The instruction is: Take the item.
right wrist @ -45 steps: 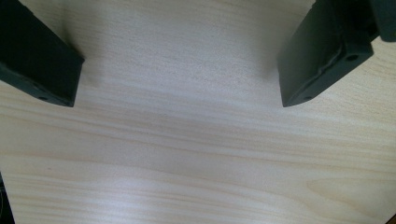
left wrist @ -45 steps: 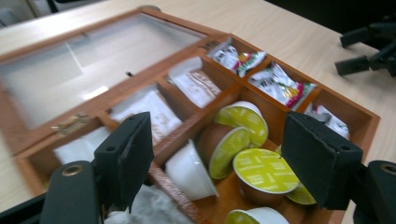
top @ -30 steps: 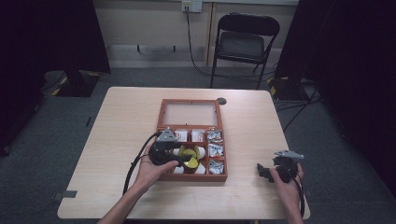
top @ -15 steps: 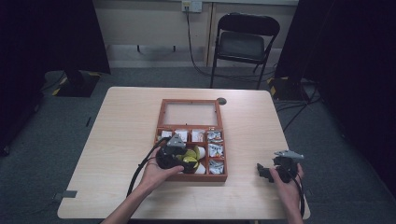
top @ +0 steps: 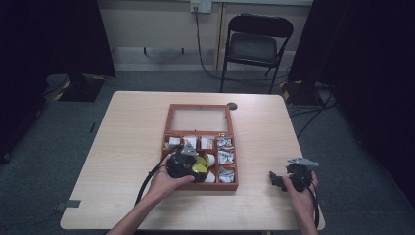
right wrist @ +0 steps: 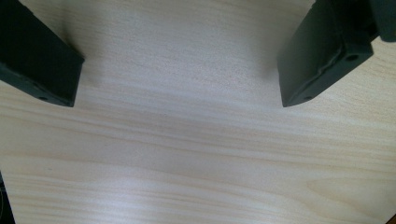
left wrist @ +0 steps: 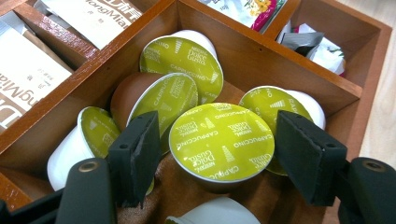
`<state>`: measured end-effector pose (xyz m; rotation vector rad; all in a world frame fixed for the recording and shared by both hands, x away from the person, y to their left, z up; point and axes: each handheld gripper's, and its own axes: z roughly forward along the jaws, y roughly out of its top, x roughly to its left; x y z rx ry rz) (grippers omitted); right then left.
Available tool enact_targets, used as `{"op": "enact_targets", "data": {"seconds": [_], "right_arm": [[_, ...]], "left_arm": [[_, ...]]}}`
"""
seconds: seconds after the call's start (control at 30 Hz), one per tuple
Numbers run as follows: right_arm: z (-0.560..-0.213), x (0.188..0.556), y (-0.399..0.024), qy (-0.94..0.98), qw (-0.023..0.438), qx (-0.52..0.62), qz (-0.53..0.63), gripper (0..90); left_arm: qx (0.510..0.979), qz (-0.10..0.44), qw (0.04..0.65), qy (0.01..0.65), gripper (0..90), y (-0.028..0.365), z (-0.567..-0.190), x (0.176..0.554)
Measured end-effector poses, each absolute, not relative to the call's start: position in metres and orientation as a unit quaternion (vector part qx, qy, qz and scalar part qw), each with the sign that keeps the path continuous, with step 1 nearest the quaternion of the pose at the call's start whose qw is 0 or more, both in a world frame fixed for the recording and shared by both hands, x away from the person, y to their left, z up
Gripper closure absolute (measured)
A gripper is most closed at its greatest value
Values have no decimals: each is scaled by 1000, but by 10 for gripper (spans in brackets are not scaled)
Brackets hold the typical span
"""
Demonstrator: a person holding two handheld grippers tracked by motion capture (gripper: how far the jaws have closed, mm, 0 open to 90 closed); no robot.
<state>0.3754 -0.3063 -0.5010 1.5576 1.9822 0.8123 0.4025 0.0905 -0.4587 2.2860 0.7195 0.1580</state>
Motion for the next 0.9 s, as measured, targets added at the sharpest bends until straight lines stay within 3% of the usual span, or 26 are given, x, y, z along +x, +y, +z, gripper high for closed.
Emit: {"op": "enact_targets", "data": {"seconds": [0.37, 0.9], "right_arm": [[-501, 375, -306, 725, 244, 571, 297, 0], [-501, 375, -306, 725, 244, 571, 298, 0]], "left_arm": [[889, 51, 352, 288, 302, 90, -460, 406], [905, 31, 323, 274, 362, 82, -461, 411]]}}
